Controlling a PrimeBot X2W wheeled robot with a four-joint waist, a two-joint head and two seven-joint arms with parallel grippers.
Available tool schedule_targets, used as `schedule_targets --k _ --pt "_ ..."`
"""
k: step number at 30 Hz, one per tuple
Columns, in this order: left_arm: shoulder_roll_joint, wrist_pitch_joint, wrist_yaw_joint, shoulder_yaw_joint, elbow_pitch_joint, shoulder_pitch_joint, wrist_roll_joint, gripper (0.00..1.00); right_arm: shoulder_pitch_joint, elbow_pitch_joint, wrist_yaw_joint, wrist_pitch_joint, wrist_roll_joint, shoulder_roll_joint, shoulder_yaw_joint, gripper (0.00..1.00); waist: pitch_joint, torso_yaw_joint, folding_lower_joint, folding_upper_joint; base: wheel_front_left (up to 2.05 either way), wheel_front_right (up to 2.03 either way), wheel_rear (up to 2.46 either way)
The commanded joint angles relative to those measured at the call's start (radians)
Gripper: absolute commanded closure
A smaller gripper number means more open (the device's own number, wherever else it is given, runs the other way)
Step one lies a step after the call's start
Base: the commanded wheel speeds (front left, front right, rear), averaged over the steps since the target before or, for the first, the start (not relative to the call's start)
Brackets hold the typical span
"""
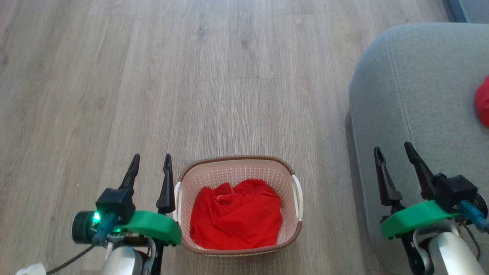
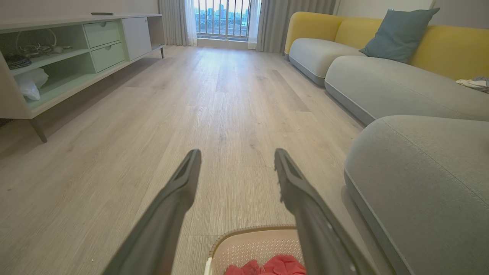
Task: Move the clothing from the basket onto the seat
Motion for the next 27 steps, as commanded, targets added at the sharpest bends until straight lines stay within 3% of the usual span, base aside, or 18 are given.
schedule_targets --k 1,16,27 --pt "0.0 -0.005 0.004 0.028 -0.025 -0.032 0.003 0.0 -0.021 -0.025 0.0 -0.005 -0.006 -0.013 0.022 0.0 -0.002 0.002 0.0 0.0 0.0 0.0 0.0" --pt "0.0 -0.005 -0.013 0.012 -0.016 -0.028 -0.006 0.0 -0.03 -0.027 0.0 -0.005 0.016 -0.009 0.008 0.0 -0.001 0.001 0.0 0.0 0.0 0.0 0.0" --pt "0.0 -0.005 -0.052 -0.091 0.15 -0.088 0.018 0.0 -0.084 -0.076 0.0 -0.005 -0.049 -0.068 -0.02 0.0 0.131 -0.032 0.0 0.0 0.0 0.0 0.0"
